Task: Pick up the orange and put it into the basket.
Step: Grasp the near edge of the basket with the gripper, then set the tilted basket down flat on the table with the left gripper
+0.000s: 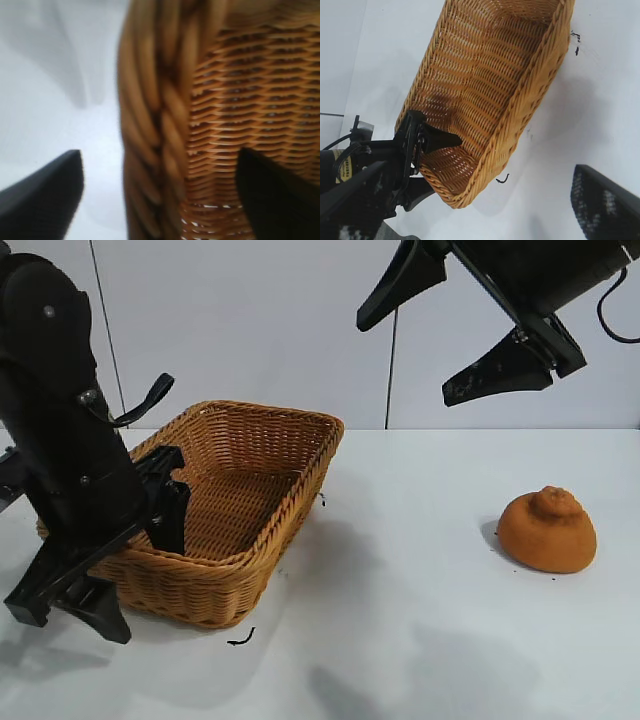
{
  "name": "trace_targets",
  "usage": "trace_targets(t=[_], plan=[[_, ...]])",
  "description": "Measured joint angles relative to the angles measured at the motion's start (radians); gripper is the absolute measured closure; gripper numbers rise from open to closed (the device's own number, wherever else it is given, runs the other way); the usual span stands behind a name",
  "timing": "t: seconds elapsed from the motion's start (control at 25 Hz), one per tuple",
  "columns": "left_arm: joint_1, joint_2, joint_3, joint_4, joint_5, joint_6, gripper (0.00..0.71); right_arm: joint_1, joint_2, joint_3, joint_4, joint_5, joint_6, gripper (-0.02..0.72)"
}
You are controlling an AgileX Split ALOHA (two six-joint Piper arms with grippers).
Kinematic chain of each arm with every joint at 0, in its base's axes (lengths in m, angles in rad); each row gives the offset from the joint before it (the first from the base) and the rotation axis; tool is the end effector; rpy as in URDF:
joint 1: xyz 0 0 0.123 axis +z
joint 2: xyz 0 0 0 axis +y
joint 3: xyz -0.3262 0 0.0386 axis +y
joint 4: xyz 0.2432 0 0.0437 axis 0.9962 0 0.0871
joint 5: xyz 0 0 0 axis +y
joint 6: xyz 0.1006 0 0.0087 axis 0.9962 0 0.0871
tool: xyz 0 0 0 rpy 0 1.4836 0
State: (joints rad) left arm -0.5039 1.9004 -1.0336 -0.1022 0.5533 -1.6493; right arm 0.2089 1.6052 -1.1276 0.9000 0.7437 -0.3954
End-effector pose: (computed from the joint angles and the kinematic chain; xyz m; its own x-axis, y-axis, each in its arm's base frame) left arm 0.3098 -0.1770 0.1641 -0.3464 -0.9337 0.0906 -0.9202 0.3195 -0.2261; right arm 0.3199 0.1226 0.3071 -0.8954 0.1093 -0.4317 -0.1974 0.7715 0.6048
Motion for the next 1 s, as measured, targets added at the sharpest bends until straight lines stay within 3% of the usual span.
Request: trace_targets(t=[0.2,0.48,0.72,1.0], plan=[[0.000,0.011,0.002,0.003,-0.001,-0.003,0.325,0.000,0.000,0.000,0.000,0.000,0.000,0.008],[0.000,0.011,0.002,0.002,-0.004,-0.012,0.614,0.000,0.000,0.000,0.000,0.004,0.000,0.008],[0.029,-0.013,0.002,0.002,0.003,-0.001,0.614,0.000,0.000,0.000,-0.002,0.005,0.000,0.008],[0.141,-0.113,0.005,0.002,0.029,0.078,0.614,0.000,0.000,0.000,-0.009,0.005,0.000,0.008]])
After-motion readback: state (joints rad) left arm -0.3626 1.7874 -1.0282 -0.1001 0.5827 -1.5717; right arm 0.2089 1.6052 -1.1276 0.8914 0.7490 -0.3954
